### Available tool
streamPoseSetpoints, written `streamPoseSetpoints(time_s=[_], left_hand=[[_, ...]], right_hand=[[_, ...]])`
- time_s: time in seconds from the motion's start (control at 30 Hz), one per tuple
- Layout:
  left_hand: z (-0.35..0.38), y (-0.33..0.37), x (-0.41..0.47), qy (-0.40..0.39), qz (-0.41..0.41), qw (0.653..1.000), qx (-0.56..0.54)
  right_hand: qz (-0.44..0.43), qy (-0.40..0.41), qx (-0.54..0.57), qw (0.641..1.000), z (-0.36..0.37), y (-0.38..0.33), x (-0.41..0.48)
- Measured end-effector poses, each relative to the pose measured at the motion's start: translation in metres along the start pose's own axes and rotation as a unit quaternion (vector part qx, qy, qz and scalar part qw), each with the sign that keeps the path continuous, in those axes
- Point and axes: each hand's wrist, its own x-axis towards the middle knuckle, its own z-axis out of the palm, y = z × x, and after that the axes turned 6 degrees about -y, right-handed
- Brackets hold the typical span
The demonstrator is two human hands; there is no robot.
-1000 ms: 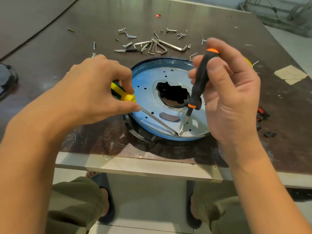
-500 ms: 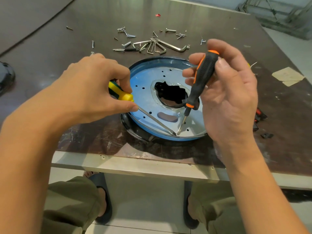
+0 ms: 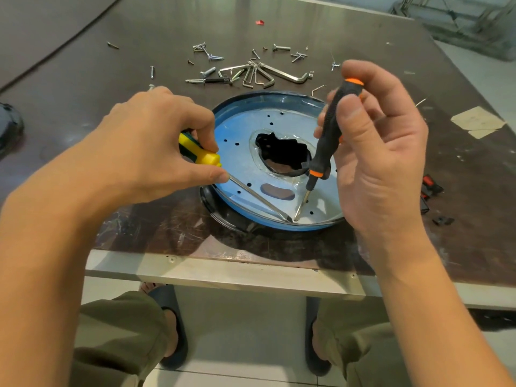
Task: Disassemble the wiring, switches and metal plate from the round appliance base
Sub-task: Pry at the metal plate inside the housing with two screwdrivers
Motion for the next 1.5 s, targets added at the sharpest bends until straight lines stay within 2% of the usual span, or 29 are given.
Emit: streamPoseSetpoints(time_s=[0.17, 0.33, 0.5, 0.63, 0.83, 0.97, 1.17, 1.33, 1.5], left_hand=[[0.0009, -0.0012, 0.0001, 0.002, 0.002, 1.000, 0.001], [0.0010, -0.0022, 0.0009, 0.004, 0.006, 1.000, -0.001], [0.0021, -0.0016, -0.0008, 0.009, 0.002, 1.000, -0.009], [0.0015, 0.0000, -0.0001, 0.008, 0.000, 1.000, -0.007], [0.0010, 0.0007, -0.0005, 0.006, -0.002, 1.000, -0.005], [0.0010, 0.0006, -0.0003, 0.004, -0.001, 1.000, 0.001], [0.0010, -0.0003, -0.0004, 0.009, 0.003, 1.000, 0.000], [0.0019, -0.0012, 0.0001, 0.010, 0.006, 1.000, 0.002], [0.0019, -0.0016, 0.0002, 0.009, 0.006, 1.000, 0.000]], right_hand=[[0.029, -0.017, 0.045, 0.998, -0.0019, -0.0027, -0.0002], [0.004, -0.011, 0.013, 1.000, -0.0012, -0.0010, 0.0008], [0.031, -0.023, 0.070, 0.997, -0.0011, -0.0045, 0.0005], [0.000, -0.016, 0.013, 1.000, 0.0017, -0.0034, 0.0002], [0.031, -0.018, 0.055, 0.998, -0.0001, -0.0048, -0.0003], [0.002, -0.012, -0.004, 1.000, 0.0031, -0.0054, 0.0004], [0.036, -0.022, 0.045, 0.998, -0.0018, -0.0057, -0.0018], [0.005, -0.011, 0.003, 1.000, 0.0022, -0.0039, -0.0007], [0.021, -0.022, 0.052, 0.998, -0.0034, -0.0053, -0.0025]])
